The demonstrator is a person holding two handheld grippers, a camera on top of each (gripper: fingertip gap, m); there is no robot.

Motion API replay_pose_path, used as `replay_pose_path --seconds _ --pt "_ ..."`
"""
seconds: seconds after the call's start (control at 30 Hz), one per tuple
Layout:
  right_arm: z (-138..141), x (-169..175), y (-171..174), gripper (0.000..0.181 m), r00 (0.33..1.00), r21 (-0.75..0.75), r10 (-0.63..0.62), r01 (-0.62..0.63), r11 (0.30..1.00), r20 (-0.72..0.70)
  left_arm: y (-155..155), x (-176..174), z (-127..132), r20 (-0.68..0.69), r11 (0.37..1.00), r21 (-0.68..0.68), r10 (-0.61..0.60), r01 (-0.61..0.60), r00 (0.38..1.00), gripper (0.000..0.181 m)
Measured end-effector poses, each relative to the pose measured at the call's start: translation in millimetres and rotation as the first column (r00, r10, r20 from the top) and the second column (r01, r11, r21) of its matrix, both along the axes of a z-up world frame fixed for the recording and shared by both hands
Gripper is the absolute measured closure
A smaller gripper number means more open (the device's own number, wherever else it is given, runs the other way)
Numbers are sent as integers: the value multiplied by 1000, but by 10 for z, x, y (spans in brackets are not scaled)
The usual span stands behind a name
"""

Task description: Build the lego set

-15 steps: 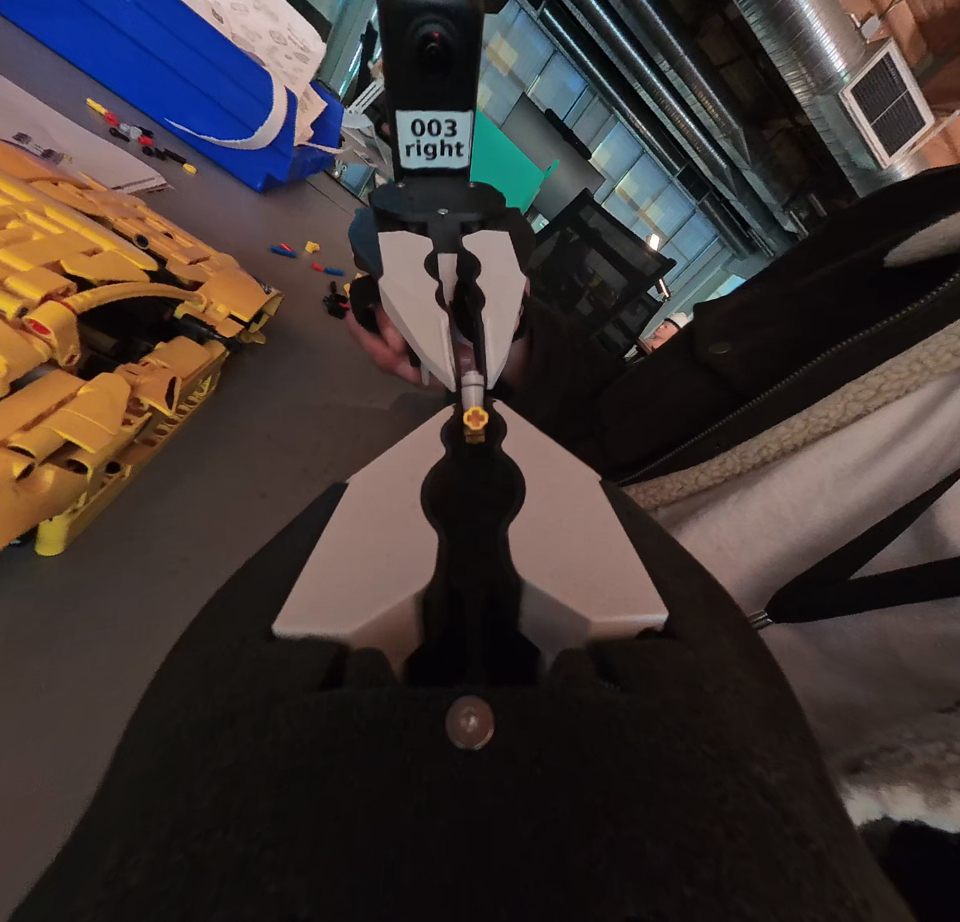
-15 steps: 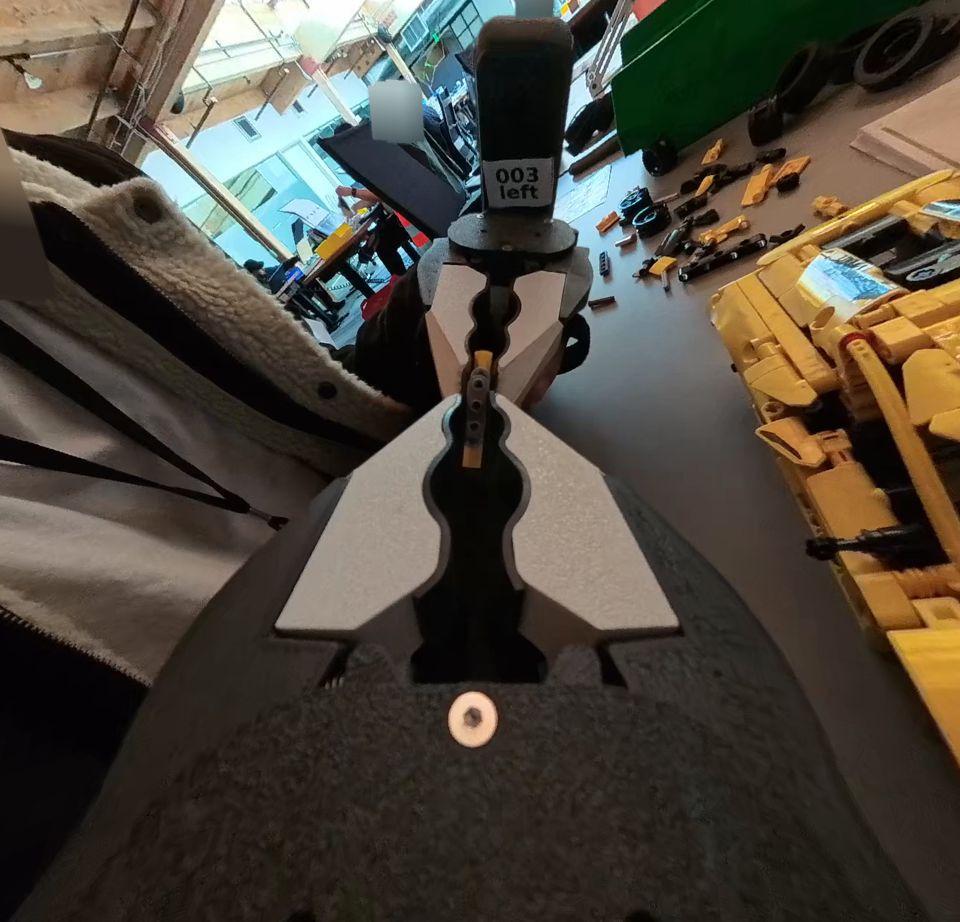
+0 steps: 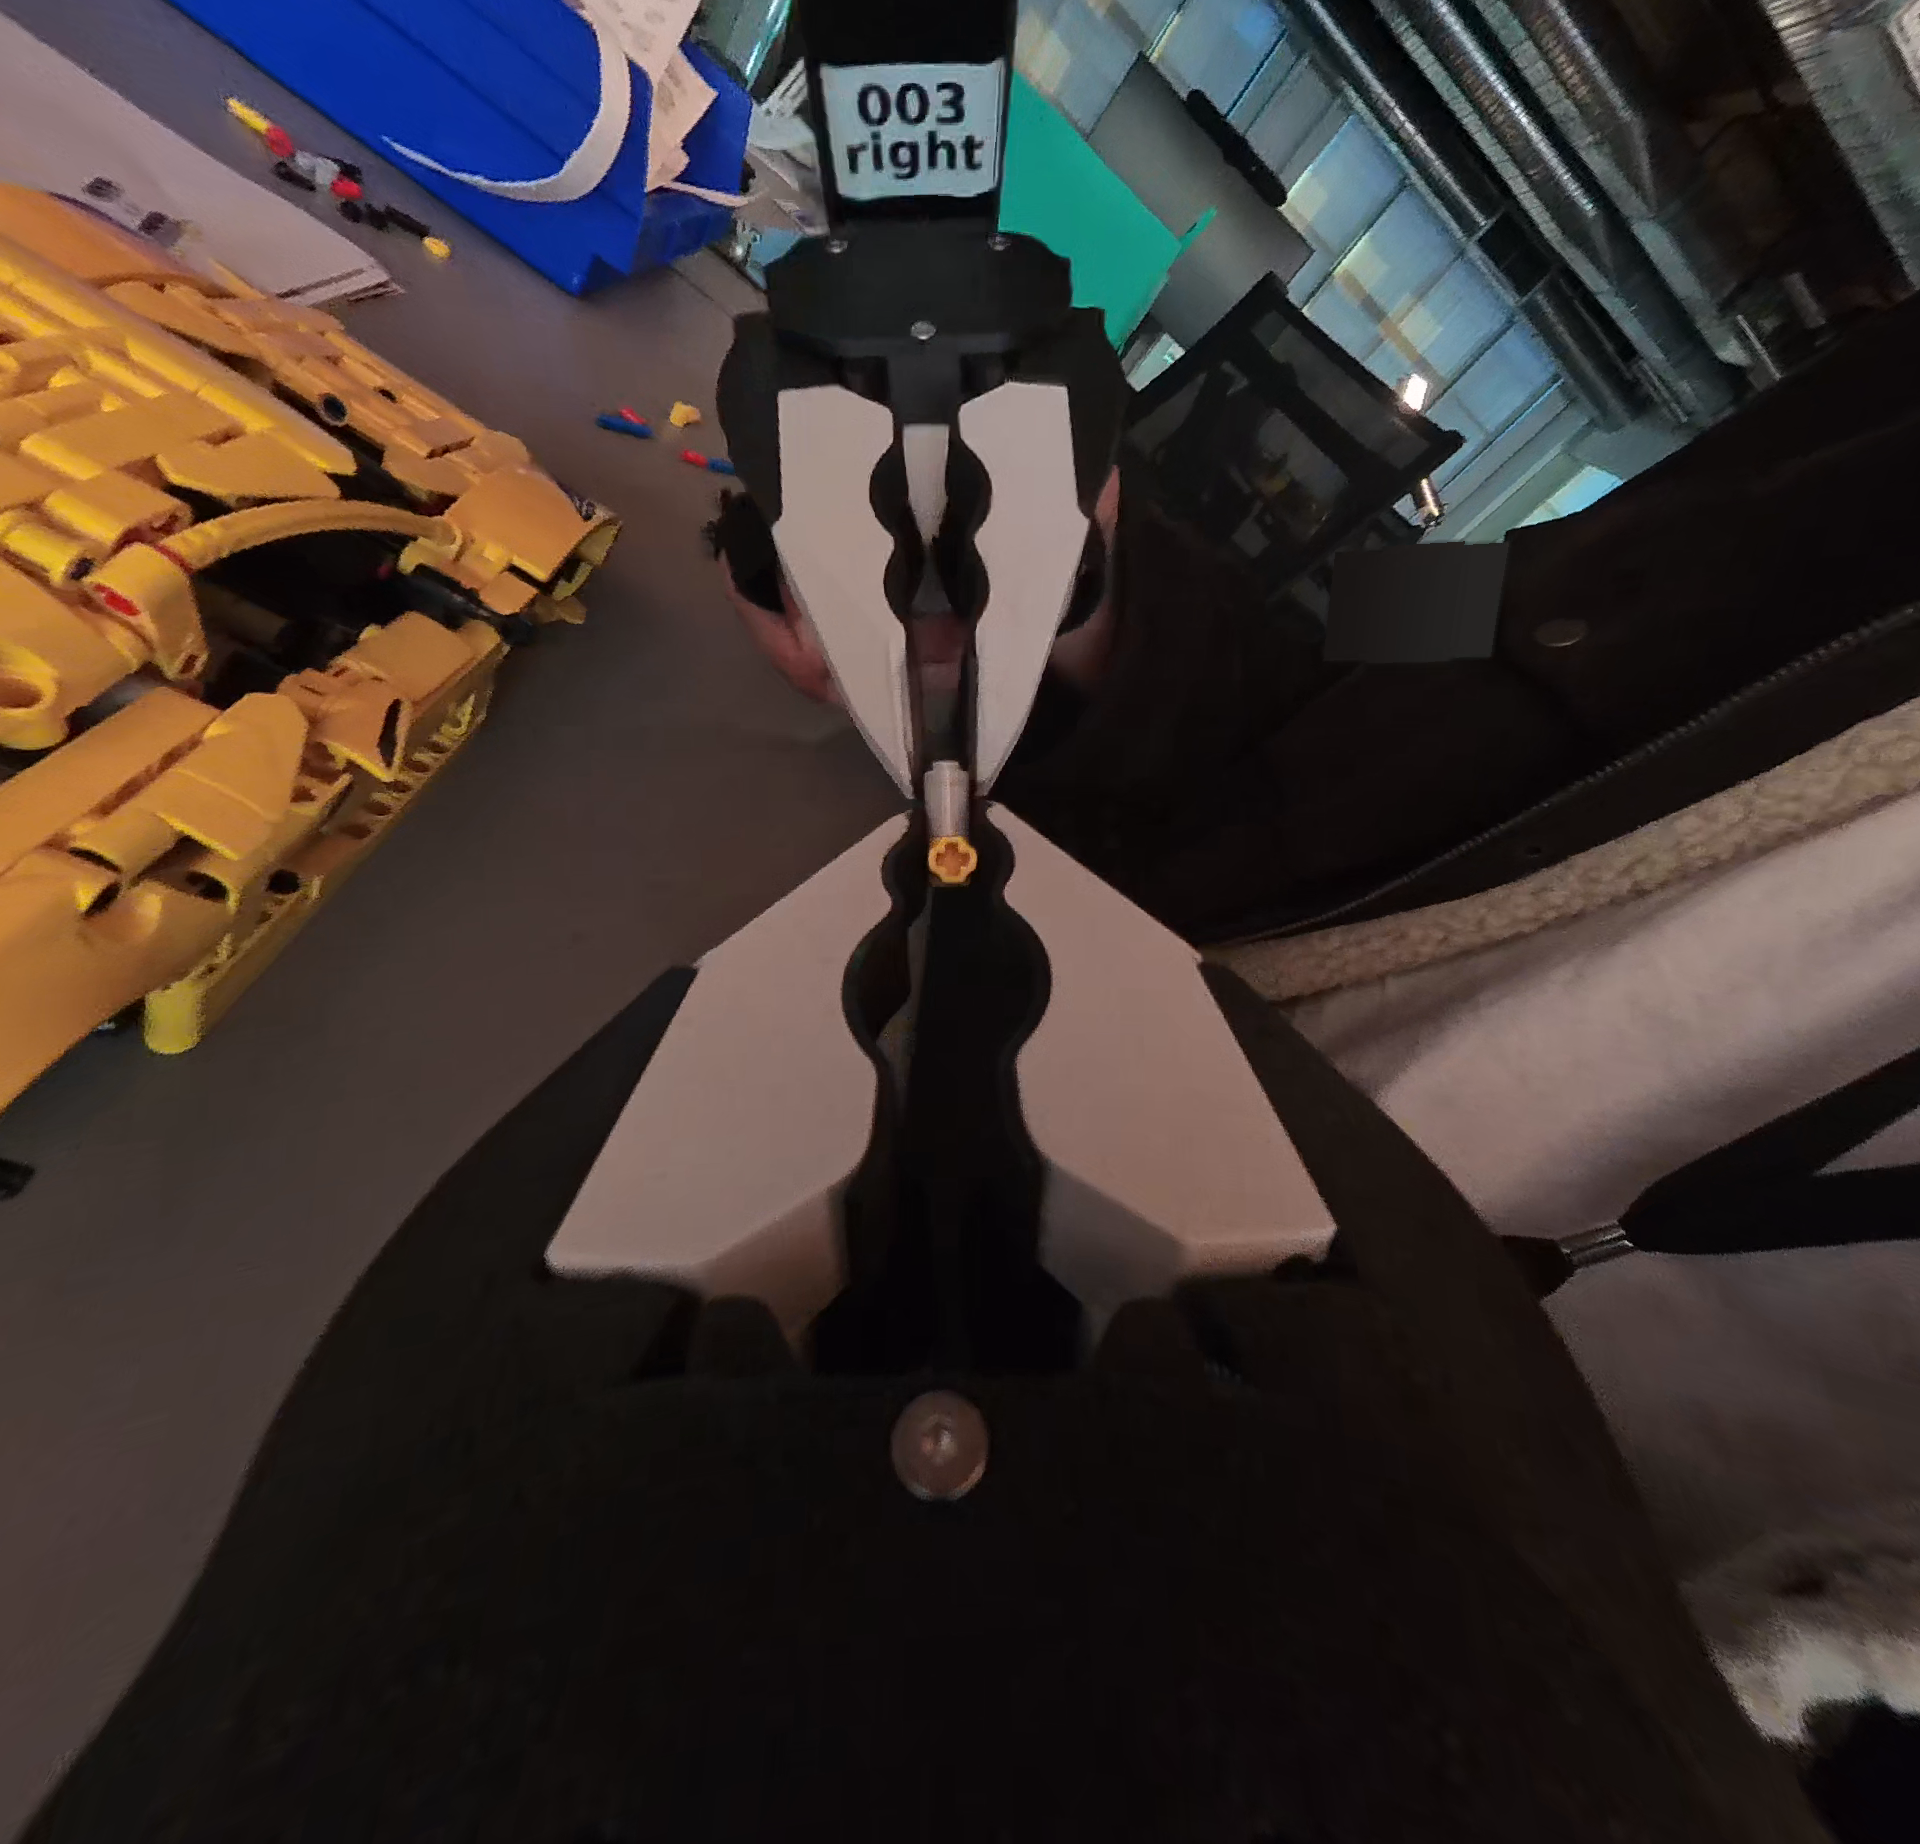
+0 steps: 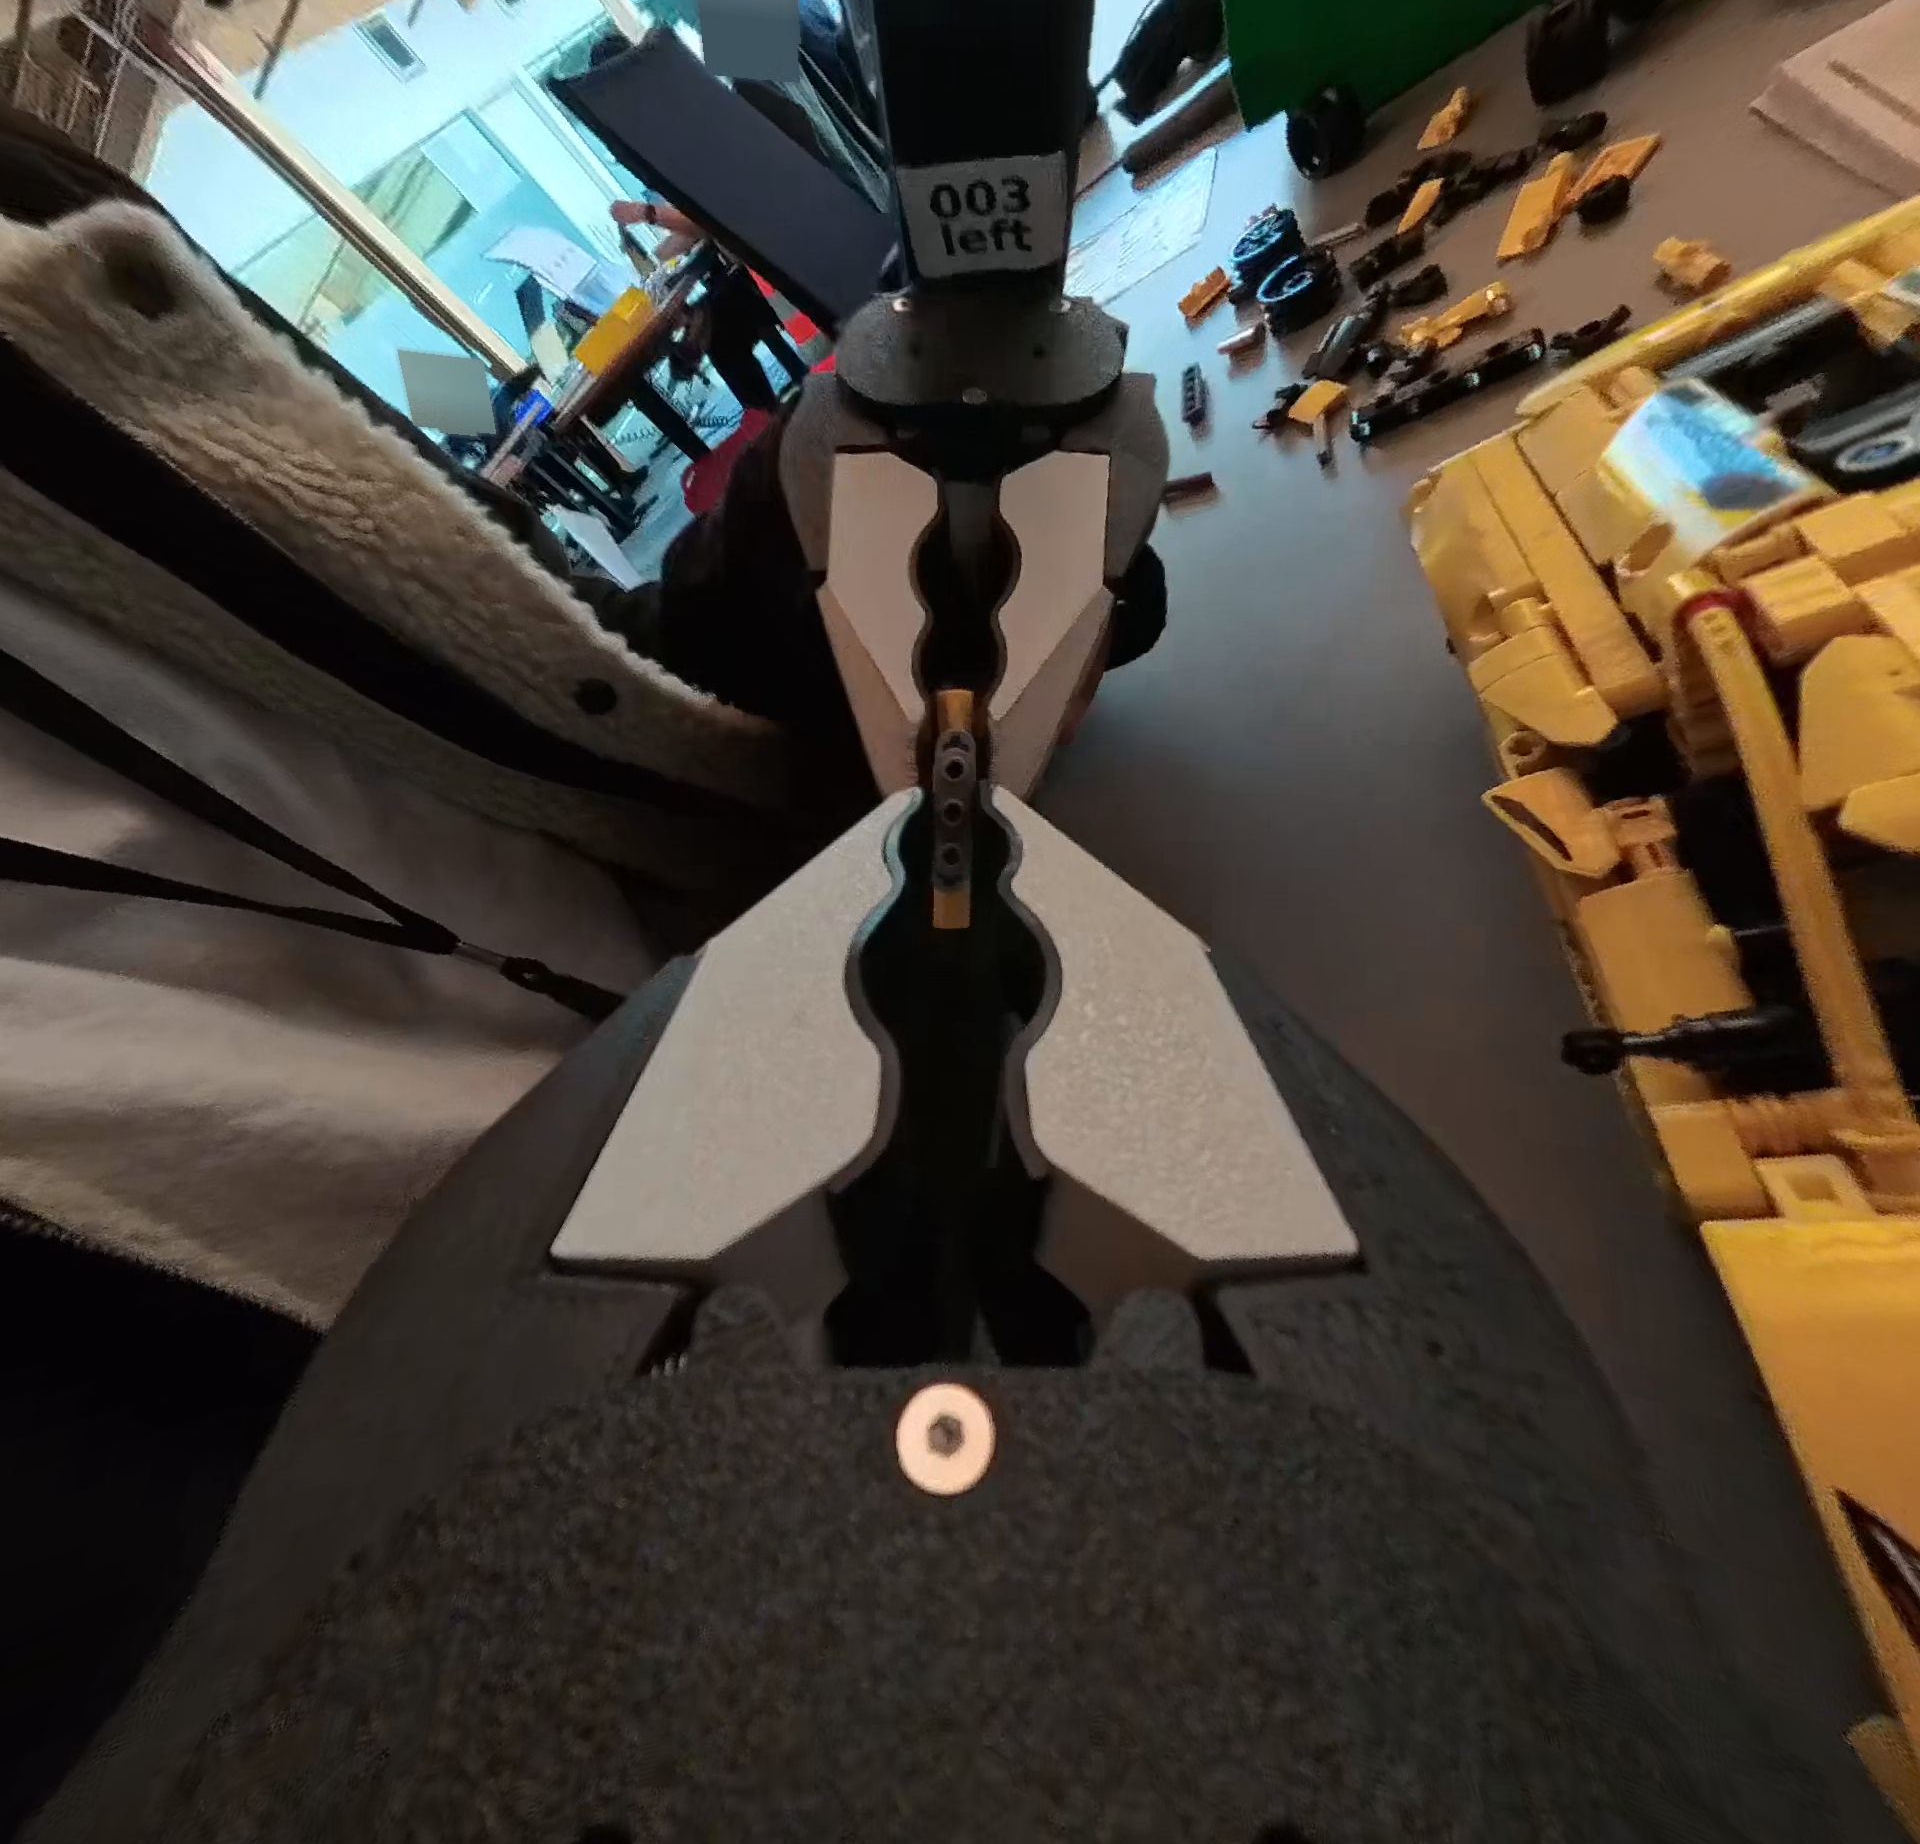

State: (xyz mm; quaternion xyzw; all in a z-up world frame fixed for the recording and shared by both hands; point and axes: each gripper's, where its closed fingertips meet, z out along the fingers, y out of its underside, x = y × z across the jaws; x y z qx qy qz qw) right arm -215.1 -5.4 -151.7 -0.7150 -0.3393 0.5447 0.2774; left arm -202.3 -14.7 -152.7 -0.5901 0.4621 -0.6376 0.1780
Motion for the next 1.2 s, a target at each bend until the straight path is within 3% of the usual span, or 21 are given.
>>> replay_pose_path --seconds 0.13,0.27,0.37,0.43,0.5,0.57,0.63,1.0,1.2 --pt "-32 -3 29 175 996 54 9 -13 998 90 32 2 -26 -12 1000 1 17 -17 1000 176" --pt "162 -6 115 173 998 186 -38 28 982 47 119 -20 172 101 995 -84 63 -55 993 175" --pt "223 58 270 144 984 372 -170 136 918 61 319 -93 321 182 974 -194 155 -119 971 175" --pt "268 17 345 139 959 551 -276 194 812 69 441 -136 367 208 952 -265 210 -152 955 175" --pt "337 -67 414 132 913 703 -405 257 663 49 491 -157 394 224 935 -320 229 -151 947 175" --pt "318 -82 510 135 844 828 -531 244 506 76 511 -164 397 226 927 -344 238 -151 944 175" --pt "296 -123 532 141 821 874 -560 190 446 107 536 -171 390 223 922 -350 252 -164 942 174" --pt "231 -144 548 167 799 927 -582 88 364 153 527 -128 271 163 920 -348 248 -179 955 175" --pt "234 -144 523 169 825 900 -546 116 421 149 504 -132 277 168 929 -322 247 -184 954 175"
